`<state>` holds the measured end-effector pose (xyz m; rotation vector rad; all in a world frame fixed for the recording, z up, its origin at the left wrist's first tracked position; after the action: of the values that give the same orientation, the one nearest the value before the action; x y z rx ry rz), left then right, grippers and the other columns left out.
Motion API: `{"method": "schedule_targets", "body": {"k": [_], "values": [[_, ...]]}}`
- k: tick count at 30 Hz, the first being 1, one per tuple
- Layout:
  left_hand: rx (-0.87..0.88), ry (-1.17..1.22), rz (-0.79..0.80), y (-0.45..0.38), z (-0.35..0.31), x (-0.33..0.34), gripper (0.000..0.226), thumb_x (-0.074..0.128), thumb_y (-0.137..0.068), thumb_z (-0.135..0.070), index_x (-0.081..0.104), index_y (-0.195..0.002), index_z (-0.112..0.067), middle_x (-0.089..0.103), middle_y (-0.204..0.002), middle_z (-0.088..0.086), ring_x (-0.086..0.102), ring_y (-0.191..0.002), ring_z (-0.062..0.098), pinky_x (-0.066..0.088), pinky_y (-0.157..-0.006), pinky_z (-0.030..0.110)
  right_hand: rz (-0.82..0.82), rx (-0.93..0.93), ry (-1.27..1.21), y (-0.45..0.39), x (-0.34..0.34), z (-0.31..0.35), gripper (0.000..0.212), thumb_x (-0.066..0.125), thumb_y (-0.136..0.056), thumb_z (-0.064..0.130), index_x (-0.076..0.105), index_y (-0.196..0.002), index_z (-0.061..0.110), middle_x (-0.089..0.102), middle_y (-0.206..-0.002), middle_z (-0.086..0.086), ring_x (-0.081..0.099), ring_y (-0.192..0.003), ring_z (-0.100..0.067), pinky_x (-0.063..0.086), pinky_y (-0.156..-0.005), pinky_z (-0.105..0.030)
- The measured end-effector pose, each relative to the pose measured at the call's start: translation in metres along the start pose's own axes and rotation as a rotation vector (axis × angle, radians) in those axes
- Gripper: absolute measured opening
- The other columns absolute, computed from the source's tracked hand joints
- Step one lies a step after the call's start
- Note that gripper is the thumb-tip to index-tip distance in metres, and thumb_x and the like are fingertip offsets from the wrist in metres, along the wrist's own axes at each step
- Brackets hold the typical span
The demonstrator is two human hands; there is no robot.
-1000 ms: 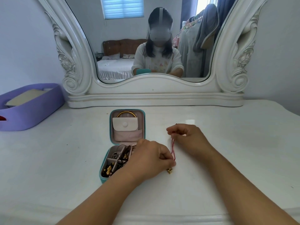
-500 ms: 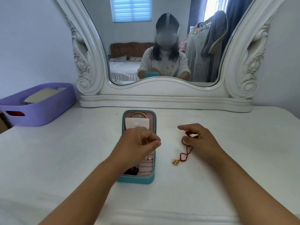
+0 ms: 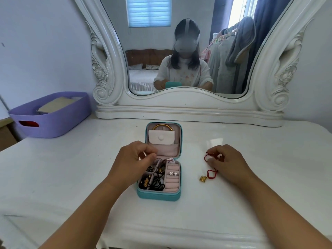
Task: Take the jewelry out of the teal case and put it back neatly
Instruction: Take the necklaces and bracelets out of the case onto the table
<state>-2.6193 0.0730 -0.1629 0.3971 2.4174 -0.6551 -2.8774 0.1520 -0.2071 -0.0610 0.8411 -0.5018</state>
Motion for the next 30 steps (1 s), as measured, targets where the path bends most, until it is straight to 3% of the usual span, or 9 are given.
{"method": "schedule_targets", "body": {"k": [5,11,14,18,21,23,26,30], "values": [[-0.063,-0.051,-0.034,0.000,0.014,-0.001,0.011,0.064,-0.083,-0.014,0.069,-0.083,-0.024,0.060,-0.083,-0.011,0.053,-0.066,0.002,0.035,-0.058,0.009,0.019,-0.110,0.098,-0.002,0.015,0.009,0.022,0.055,-0.088,0.021,0.062,-0.109,0.021,0.054,-0.100,0.003,0.045,-0.097,-0.011,0.031,-0.071,-0.006],[-0.126,-0.109,0.061,0.000,0.022,0.004,0.007,0.064,-0.082,-0.023,0.069,-0.082,-0.027,0.054,-0.090,-0.005,0.051,-0.072,0.006,0.038,-0.063,0.017,-0.025,-0.148,0.134,-0.007,0.018,0.019,0.026,0.052,-0.091,0.021,0.058,-0.116,0.016,0.053,-0.112,0.001,0.042,-0.105,-0.012,0.029,-0.082,-0.017],[-0.152,-0.190,0.144,-0.003,0.023,0.009,0.011,0.063,-0.081,-0.026,0.071,-0.084,-0.032,0.050,-0.095,-0.004,0.051,-0.087,0.011,0.043,-0.077,0.025,-0.116,-0.152,0.092,-0.006,0.012,0.021,0.024,0.053,-0.090,0.015,0.060,-0.112,0.017,0.051,-0.108,0.005,0.043,-0.100,-0.012,0.031,-0.082,-0.020],[-0.135,-0.440,0.240,-0.010,0.013,0.011,0.017,0.060,-0.081,-0.034,0.072,-0.093,-0.032,0.046,-0.095,-0.006,0.047,-0.104,0.017,0.037,-0.090,0.033,-0.102,-0.154,0.068,-0.003,0.013,0.023,0.021,0.053,-0.088,0.012,0.061,-0.107,0.016,0.050,-0.104,0.008,0.046,-0.098,-0.012,0.033,-0.082,-0.021],[-0.168,-0.456,0.317,-0.017,0.008,0.011,0.016,0.064,-0.079,-0.027,0.074,-0.091,-0.025,0.060,-0.092,-0.005,0.056,-0.096,0.018,0.044,-0.084,0.032,-0.100,-0.161,0.040,-0.002,0.012,0.025,0.021,0.053,-0.088,0.010,0.062,-0.106,0.015,0.052,-0.104,0.007,0.048,-0.098,-0.012,0.034,-0.082,-0.021],[-0.205,-0.426,0.379,-0.021,0.009,0.013,0.016,0.065,-0.078,-0.019,0.076,-0.088,-0.016,0.071,-0.092,0.004,0.063,-0.088,0.020,0.050,-0.075,0.029,-0.091,-0.159,0.029,0.000,0.011,0.026,0.021,0.053,-0.088,0.009,0.063,-0.106,0.015,0.054,-0.104,0.006,0.049,-0.097,-0.012,0.035,-0.081,-0.021],[-0.199,-0.476,0.447,-0.024,0.011,0.013,0.015,0.064,-0.079,-0.016,0.075,-0.089,-0.011,0.072,-0.092,0.010,0.062,-0.080,0.019,0.047,-0.067,0.026,-0.087,-0.146,0.017,0.001,0.009,0.025,0.020,0.053,-0.088,0.009,0.063,-0.104,0.015,0.055,-0.104,0.005,0.051,-0.094,-0.013,0.035,-0.079,-0.020],[-0.143,-0.509,0.516,-0.026,0.008,0.010,0.018,0.065,-0.079,-0.015,0.074,-0.094,-0.009,0.071,-0.096,0.012,0.061,-0.080,0.019,0.047,-0.069,0.028,-0.088,-0.132,0.006,0.000,0.009,0.025,0.020,0.053,-0.087,0.007,0.064,-0.103,0.014,0.058,-0.103,0.003,0.053,-0.089,-0.016,0.037,-0.078,-0.022]]}}
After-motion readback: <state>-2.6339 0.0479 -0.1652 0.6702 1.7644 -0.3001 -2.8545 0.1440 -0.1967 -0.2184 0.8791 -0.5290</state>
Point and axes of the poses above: each hand's wrist, its own y-axis away from the middle knuckle, its own x-axis out of the palm, z = x × y, the point moved 4 cm from there along -y, towards the middle knuckle
